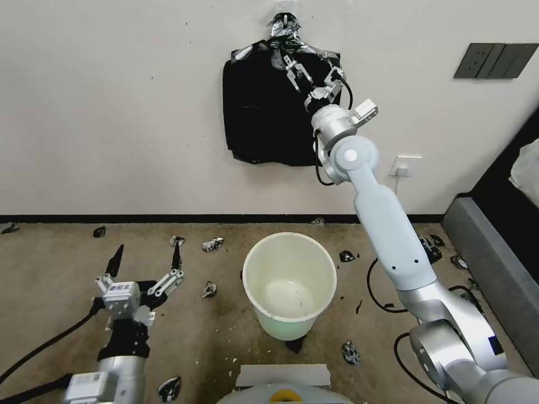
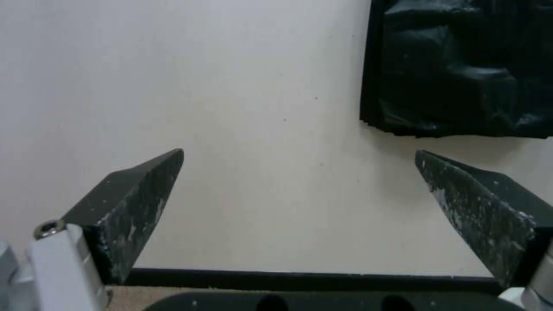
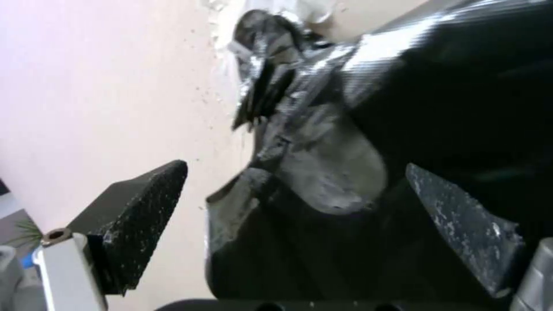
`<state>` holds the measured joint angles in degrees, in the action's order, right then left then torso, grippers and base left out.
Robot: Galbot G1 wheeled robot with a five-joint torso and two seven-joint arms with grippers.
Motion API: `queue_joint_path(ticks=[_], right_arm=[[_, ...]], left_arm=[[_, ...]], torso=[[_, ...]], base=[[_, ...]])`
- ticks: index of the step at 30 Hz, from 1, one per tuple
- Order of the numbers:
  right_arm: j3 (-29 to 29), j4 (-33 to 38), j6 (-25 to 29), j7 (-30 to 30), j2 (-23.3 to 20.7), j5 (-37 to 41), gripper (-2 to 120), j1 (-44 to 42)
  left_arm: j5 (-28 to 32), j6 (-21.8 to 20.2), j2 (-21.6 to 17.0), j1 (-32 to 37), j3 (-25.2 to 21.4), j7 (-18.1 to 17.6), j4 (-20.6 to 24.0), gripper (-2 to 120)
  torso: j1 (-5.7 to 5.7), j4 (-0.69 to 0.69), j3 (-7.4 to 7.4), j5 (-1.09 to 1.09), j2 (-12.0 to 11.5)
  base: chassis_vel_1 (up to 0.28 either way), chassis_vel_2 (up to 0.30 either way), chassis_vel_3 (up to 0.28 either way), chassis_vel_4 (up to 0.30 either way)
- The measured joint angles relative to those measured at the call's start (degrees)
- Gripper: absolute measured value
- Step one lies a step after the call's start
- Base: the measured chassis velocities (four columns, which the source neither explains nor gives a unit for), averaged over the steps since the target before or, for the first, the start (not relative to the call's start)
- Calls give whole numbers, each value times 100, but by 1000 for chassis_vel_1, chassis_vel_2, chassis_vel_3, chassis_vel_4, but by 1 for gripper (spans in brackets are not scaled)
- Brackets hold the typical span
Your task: Place a trash bag onto the trash bin.
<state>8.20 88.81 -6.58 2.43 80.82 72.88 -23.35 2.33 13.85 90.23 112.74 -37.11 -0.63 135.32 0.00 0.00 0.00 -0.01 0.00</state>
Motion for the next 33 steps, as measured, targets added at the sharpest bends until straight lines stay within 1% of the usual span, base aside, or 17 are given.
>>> queue_joint_path(ticks=[4,14,18,22,28,31,33], right_arm=[[-24,-142,-15,-88,132,-4,100,135],[-48,-94,-31,-271,195,10,100,170],[-48,-98,-40,-348,220,149,100,215],[101,-274,-45,-355,380,606,100,311],[219,-290,-64,-357,480,831,99,317],[229,-319,-67,-344,526,838,96,304],[250,-341,-69,-324,561,838,87,283]], left_arm=[[0,4,16,-13,0,1,-19,100],[7,26,44,-41,-17,1,-80,100],[7,24,44,-72,-15,-1,-100,100],[7,14,40,-84,-14,-7,-117,100],[7,11,47,-61,-18,-14,-116,100],[9,2,47,-47,-17,-20,-101,100],[9,-7,50,-44,-6,-23,-77,100]], torso=[[0,0,0,0,0],[0,0,0,1,0],[0,0,-1,0,0],[0,1,-1,1,0],[0,0,0,1,0],[0,1,-1,1,0],[0,0,-1,0,0]], base=[[0,0,0,0],[0,0,0,0],[0,0,0,0],[0,0,0,0],[0,0,0,0],[0,0,0,0],[0,0,0,0]])
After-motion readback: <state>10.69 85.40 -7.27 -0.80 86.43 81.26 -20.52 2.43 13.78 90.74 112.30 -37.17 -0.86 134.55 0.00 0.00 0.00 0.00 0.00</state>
